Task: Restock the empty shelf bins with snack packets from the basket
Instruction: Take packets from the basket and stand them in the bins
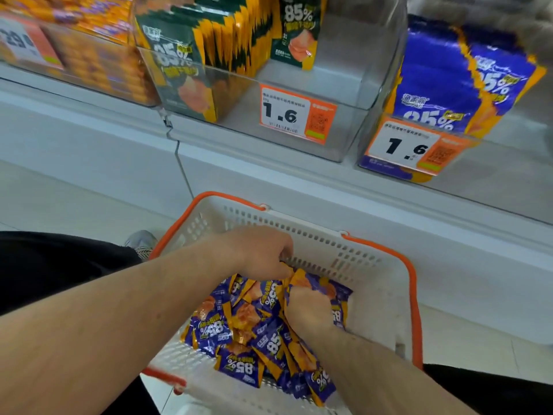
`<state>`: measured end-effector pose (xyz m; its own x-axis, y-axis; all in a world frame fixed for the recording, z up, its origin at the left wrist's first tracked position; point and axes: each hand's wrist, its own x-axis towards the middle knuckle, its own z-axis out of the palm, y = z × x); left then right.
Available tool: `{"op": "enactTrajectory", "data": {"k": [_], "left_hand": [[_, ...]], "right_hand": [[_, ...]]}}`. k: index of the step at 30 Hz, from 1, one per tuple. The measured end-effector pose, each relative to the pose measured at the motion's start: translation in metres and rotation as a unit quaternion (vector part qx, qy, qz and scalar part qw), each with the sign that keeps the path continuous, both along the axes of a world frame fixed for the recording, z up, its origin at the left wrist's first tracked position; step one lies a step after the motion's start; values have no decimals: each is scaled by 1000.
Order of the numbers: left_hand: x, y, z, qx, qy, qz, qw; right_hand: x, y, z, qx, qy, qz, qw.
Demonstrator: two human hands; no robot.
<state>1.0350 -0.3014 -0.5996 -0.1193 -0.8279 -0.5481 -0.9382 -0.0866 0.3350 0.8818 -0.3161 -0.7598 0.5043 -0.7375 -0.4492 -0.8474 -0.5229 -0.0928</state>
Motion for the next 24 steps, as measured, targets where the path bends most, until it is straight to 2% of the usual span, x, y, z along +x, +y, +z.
{"op": "enactTrajectory", "data": {"k": [4, 6, 7, 8, 9, 10, 11, 13, 16, 18, 21, 24], "left_hand": [[-3, 6, -3, 18, -23, -4, 1000], [-10, 10, -3, 18, -19, -3, 1000], [-15, 12, -2, 10, -18, -3, 1000], [-21, 14, -2, -5, -15, -3, 1000], [-26, 16, -2, -23, -12, 2, 1000], [-30, 17, -2, -43, -8, 11, 999], [-35, 18, -2, -65, -7, 23, 998], [-47, 18, 1, -126, 8, 52, 991], [-63, 11, 11, -262, 84, 123, 953], [-72, 2, 21, -284, 138, 186, 930], [-84, -17, 35, -219, 238, 232, 917], [-97, -35, 55, -175, 343, 220, 896]], "right_hand": [[-4, -33, 55, 35, -79, -117, 989], [-11, -51, 87, 89, -148, -223, 959], [-15, -58, 103, 134, -194, -290, 928], [-19, -62, 118, 186, -254, -364, 877], [-24, -65, 132, 232, -322, -430, 811], [-29, -67, 148, 262, -371, -470, 757], [-35, -69, 164, 280, -395, -486, 728], [-47, -72, 195, 310, -406, -489, 708], [-66, -74, 237, 346, -436, -496, 667], [-76, -77, 254, 327, -449, -473, 684], [-94, -79, 274, 247, -478, -413, 735], [-112, -85, 282, 201, -513, -380, 743]]}}
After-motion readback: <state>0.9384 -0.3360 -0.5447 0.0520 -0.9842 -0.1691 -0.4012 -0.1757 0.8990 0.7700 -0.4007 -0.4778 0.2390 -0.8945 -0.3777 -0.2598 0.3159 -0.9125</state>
